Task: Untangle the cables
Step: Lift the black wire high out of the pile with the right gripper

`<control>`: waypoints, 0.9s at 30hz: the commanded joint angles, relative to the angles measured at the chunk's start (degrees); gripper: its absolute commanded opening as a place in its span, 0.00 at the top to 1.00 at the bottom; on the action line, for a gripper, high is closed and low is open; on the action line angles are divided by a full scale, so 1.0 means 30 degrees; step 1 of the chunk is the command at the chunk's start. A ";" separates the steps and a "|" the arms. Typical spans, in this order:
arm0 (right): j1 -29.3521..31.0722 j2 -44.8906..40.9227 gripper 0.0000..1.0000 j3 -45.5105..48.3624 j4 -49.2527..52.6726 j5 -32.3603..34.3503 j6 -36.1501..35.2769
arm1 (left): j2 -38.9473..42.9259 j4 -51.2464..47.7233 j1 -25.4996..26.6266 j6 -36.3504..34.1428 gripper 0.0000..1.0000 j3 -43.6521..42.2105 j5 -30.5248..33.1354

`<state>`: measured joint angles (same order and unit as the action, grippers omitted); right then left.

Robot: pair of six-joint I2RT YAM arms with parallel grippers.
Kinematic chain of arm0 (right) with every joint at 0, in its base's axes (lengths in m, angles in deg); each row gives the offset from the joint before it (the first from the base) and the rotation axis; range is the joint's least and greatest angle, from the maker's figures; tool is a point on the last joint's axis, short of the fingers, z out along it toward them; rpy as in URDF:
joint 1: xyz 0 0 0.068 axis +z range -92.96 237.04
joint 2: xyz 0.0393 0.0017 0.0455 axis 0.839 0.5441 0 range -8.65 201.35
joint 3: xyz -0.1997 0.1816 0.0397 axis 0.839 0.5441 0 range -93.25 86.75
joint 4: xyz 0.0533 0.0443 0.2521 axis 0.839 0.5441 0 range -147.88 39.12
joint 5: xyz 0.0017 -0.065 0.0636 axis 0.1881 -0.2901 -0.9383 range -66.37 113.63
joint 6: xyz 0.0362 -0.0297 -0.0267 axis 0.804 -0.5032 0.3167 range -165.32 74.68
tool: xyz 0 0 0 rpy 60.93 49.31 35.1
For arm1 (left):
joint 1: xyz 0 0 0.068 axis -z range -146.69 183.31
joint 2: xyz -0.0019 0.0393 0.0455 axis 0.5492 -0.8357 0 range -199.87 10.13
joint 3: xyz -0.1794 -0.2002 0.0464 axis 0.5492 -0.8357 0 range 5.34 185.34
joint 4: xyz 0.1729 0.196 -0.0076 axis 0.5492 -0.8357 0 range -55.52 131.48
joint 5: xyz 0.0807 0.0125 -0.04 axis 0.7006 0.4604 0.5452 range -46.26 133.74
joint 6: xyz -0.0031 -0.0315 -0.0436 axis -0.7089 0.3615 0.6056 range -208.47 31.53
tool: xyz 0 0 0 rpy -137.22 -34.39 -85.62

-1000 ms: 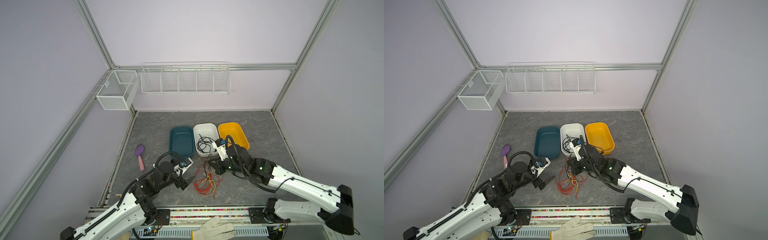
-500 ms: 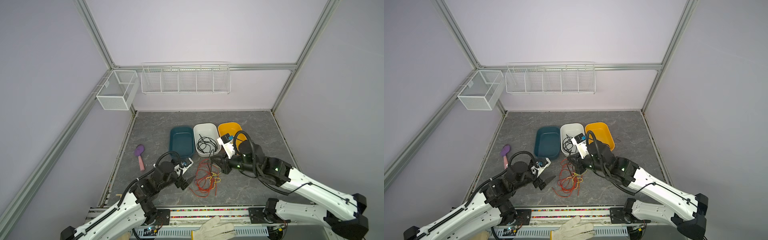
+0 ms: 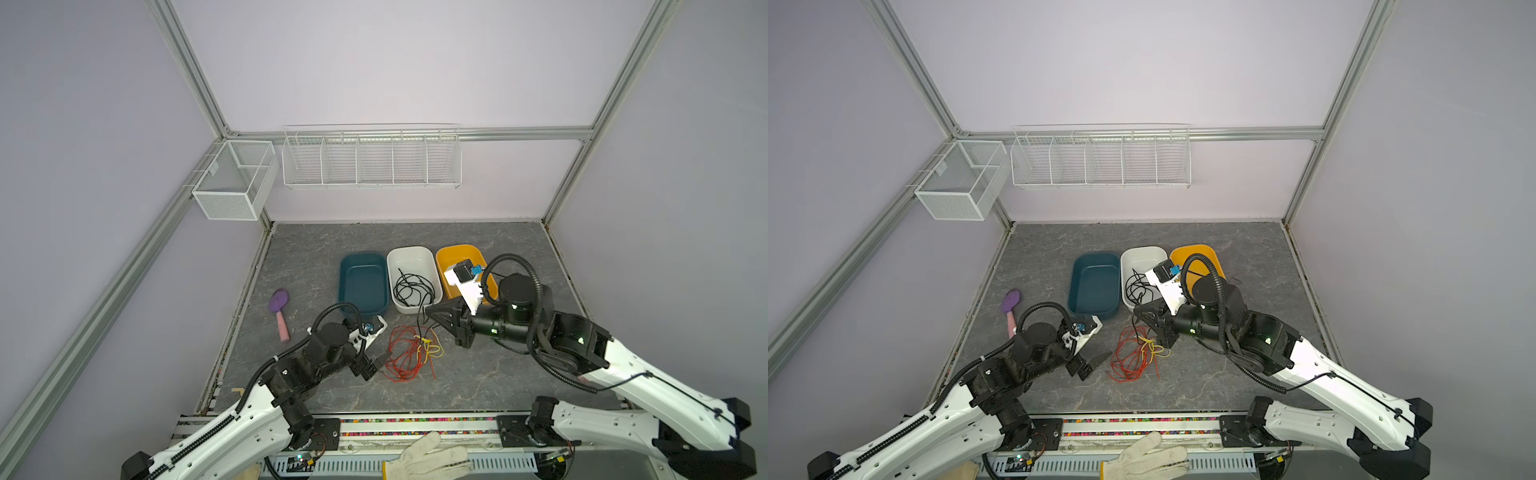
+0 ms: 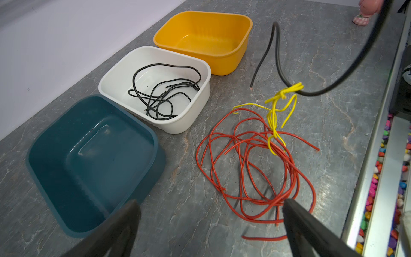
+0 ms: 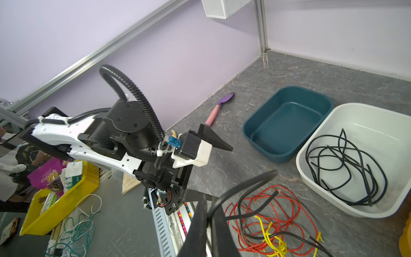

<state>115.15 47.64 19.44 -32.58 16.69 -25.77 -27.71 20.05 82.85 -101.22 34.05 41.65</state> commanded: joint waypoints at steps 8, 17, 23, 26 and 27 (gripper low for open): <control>0.0017 -0.0305 0.93 -0.1215 -0.0596 -0.1052 -0.1830 | -0.0941 0.0138 0.0081 -0.0676 0.04 0.0503 -0.1263; -0.0031 -0.0696 0.93 -0.2431 -0.1984 -0.1875 -0.1921 | -0.1689 0.1230 0.0424 -0.0642 0.03 0.1172 -0.2031; -0.0018 -0.0827 0.93 -0.2581 -0.2595 -0.2358 -0.1512 | -0.3544 0.4306 0.1534 0.0482 0.01 0.1621 -0.1862; -0.0032 -0.0776 0.93 -0.2810 -0.2691 -0.2696 -0.1292 | -0.4984 0.6345 0.2346 0.0884 0.01 0.1621 -0.1338; -0.0033 -0.0794 0.93 -0.2950 -0.2698 -0.2788 -0.1223 | -0.5542 0.6920 0.2693 0.0876 0.01 0.1622 -0.0884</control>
<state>115.15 45.65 12.56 -37.67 10.20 -29.62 -41.81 32.99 89.12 -100.04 37.03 37.09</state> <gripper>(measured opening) 0.073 0.993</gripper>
